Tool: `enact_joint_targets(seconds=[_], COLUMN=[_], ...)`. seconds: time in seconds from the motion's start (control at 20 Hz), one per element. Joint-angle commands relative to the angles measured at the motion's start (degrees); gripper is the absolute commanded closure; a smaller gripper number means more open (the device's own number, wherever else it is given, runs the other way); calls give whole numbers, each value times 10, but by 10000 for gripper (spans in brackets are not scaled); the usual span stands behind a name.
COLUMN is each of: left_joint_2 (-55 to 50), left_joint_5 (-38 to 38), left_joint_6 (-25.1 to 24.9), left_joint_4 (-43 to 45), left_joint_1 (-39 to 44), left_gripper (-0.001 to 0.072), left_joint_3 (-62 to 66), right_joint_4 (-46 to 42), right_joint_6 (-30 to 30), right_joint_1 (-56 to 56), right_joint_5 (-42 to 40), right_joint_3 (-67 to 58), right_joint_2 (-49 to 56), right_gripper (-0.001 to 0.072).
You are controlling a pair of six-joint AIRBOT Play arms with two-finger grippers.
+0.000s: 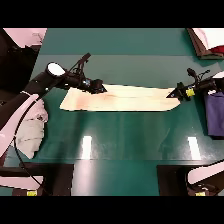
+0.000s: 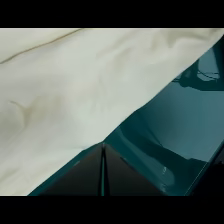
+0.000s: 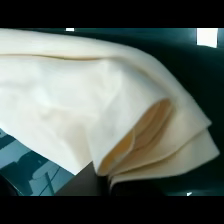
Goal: Fold the shirts.
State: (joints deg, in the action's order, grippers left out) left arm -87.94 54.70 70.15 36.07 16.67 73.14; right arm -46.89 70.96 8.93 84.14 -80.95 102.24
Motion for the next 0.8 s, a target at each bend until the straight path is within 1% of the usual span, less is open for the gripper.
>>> enact_joint_targets(seconds=[0.0,0.1,0.25,0.45,0.6,0.75], left_joint_2=[-33,-79,-155,-242,-270,-270], left_joint_5=[-25,-13,2,23,32,27], left_joint_6=[12,19,25,64,66,79], left_joint_4=[2,3,4,8,21,56], left_joint_1=[19,30,56,82,88,87], left_gripper=[685,685,685,685,685,686], left_joint_3=[25,77,161,243,258,262], right_joint_4=[4,4,4,4,3,4], right_joint_6=[29,54,75,108,125,127], right_joint_1=[-12,-26,-67,-131,-175,-208], right_joint_5=[85,111,103,104,100,90], right_joint_3=[-58,-107,-181,-294,-363,-379], right_joint_2=[2,-12,-52,-78,-77,-77], right_gripper=[694,694,695,695,695,696])
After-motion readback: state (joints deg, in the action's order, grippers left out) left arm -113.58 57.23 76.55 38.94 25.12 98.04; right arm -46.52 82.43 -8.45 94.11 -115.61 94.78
